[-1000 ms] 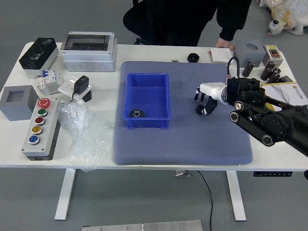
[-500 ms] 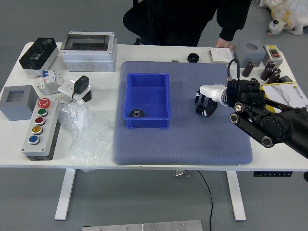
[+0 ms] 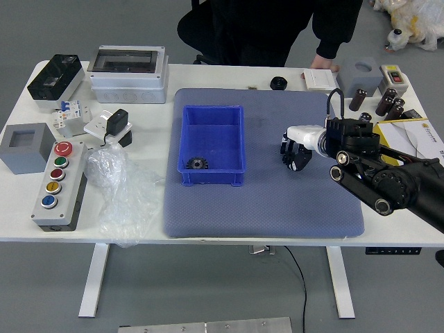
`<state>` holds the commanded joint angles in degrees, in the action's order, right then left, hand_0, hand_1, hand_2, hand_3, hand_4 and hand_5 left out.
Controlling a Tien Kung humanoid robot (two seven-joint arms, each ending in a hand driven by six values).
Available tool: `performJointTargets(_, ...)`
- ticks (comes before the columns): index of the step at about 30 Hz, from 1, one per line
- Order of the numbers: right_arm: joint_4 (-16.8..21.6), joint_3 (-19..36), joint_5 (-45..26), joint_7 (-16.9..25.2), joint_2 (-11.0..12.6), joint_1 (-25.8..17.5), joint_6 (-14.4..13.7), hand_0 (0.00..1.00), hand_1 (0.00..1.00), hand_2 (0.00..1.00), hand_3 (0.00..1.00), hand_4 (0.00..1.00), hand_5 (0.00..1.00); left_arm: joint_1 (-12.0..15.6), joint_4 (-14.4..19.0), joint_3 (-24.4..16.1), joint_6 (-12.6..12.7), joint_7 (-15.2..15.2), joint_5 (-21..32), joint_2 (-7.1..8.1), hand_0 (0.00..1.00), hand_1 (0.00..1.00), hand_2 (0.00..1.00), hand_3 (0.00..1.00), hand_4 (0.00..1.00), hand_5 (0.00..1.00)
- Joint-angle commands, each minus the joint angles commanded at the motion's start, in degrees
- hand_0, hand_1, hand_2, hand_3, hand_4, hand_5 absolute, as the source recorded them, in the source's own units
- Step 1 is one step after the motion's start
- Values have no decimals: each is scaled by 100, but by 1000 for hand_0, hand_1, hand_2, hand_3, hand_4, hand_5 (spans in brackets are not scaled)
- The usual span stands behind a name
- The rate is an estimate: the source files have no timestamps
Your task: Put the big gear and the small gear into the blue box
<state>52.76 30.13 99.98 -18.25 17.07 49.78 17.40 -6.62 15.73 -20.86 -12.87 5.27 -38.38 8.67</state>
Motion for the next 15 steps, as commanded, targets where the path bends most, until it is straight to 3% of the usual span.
performJointTargets(9, -18, 11, 50, 22, -20, -45, -54, 489, 490, 629, 636, 702, 45, 6, -1, 1, -1, 0, 4, -11, 861, 830, 826, 777, 600, 374)
performJointTargets(10, -19, 17, 64, 28, -22, -51, -73, 508, 440, 547, 618, 691, 41, 7, -1, 1, -1, -1, 3, -13, 861, 830, 826, 777, 600, 374)
performJointTargets(15, -20, 51, 127, 53, -24, -83, -188, 508, 440, 547, 618, 691, 41, 10, 0, 2, -2, 0, 3, -24, 861, 830, 826, 777, 600, 374)
